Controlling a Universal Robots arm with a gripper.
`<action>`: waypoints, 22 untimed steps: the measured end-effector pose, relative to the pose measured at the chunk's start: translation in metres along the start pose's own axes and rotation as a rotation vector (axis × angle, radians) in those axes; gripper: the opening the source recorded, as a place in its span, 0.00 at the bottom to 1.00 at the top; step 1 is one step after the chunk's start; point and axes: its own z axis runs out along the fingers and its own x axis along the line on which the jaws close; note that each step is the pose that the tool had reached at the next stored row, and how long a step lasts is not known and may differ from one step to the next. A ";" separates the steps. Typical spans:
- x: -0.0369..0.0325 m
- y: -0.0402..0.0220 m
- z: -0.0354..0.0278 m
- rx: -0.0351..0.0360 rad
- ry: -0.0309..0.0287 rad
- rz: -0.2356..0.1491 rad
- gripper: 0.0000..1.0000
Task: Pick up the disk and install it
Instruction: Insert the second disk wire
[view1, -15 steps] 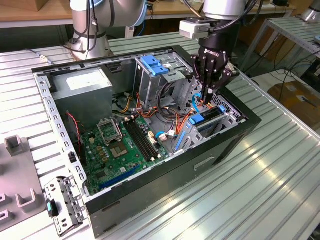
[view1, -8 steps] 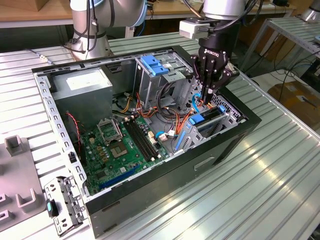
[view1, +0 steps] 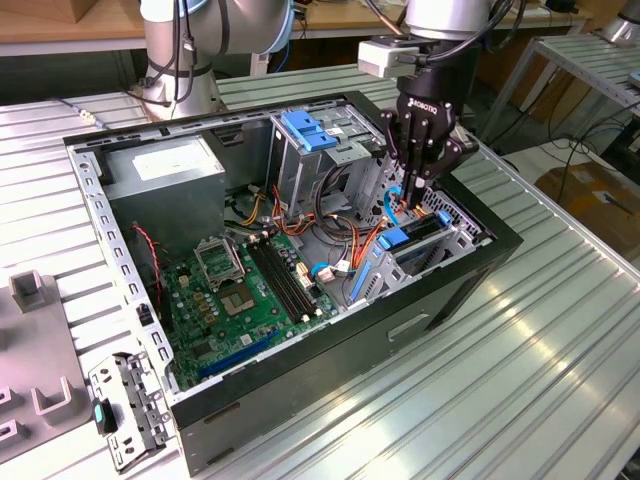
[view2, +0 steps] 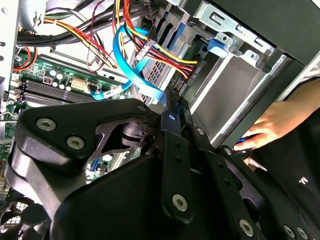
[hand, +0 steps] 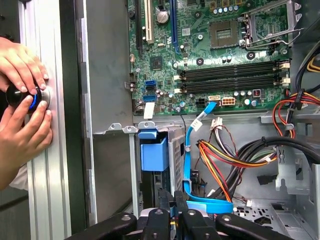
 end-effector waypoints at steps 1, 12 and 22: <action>0.0001 0.0007 0.0001 0.0020 -0.0004 0.001 0.16; 0.0026 0.0044 0.0008 0.0814 -0.0075 0.019 0.16; 0.0026 0.0044 0.0008 0.0826 -0.0076 0.019 0.16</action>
